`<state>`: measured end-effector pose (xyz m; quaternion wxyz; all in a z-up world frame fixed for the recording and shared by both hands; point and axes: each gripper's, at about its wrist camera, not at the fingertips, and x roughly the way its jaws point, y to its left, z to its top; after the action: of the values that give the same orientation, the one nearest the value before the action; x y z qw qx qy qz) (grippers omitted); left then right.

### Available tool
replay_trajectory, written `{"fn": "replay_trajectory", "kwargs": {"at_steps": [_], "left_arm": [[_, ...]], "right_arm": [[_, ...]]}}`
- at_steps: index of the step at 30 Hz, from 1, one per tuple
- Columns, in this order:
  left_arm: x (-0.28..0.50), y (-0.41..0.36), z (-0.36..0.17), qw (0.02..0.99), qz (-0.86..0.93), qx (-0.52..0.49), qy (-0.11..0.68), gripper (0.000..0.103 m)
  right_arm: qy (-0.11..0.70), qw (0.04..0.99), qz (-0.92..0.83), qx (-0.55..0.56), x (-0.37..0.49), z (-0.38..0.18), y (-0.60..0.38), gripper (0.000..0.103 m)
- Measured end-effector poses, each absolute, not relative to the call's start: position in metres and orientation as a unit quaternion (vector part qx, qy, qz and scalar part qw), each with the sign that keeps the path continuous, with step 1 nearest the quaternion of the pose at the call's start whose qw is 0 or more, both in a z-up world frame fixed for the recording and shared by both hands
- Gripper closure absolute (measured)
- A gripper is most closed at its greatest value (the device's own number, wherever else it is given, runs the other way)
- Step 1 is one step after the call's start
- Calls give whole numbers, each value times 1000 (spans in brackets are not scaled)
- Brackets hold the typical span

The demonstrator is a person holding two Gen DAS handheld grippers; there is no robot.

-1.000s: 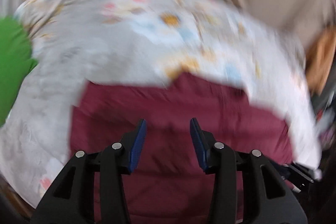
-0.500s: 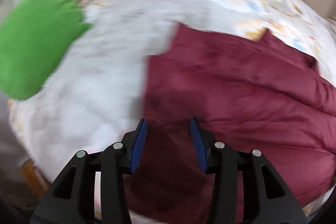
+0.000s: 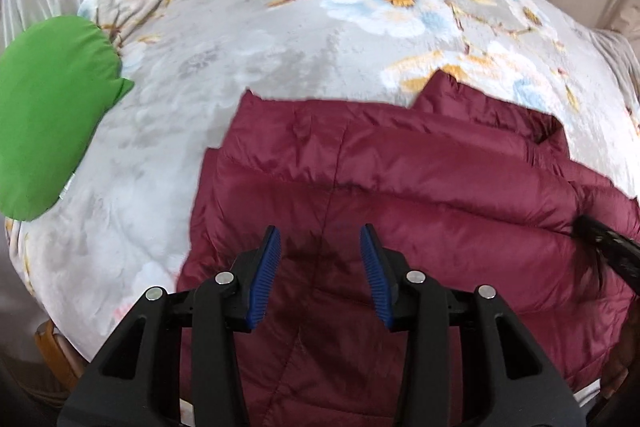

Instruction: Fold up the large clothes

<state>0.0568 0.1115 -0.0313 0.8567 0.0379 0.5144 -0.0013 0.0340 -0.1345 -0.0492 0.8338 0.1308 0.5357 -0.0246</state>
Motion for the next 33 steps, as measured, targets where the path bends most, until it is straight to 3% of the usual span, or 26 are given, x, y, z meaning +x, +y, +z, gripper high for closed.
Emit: {"fn": "replay_trajectory", "kwargs": {"at_steps": [2, 7, 14, 17, 20, 25, 33], "left_arm": [[58, 112, -38, 852, 1, 34, 522, 63], [57, 113, -46, 849, 7, 33, 528, 62], [62, 111, -51, 846, 12, 41, 531, 62], [64, 112, -52, 845, 9, 37, 533, 62], [64, 112, -52, 845, 9, 38, 533, 62], [64, 111, -53, 845, 9, 39, 534, 62], [68, 113, -56, 844, 9, 37, 535, 61]], "right_arm": [[543, 829, -33, 131, 29, -54, -136, 103], [514, 846, -16, 140, 28, -27, -129, 96], [556, 822, -21, 122, 61, -68, -114, 103], [536, 831, -10, 146, 56, -45, -111, 94], [527, 839, 12, 137, 48, -31, -96, 94], [550, 828, 10, 111, 64, -52, -75, 94], [557, 828, 1, 69, 94, -76, -54, 101]]}}
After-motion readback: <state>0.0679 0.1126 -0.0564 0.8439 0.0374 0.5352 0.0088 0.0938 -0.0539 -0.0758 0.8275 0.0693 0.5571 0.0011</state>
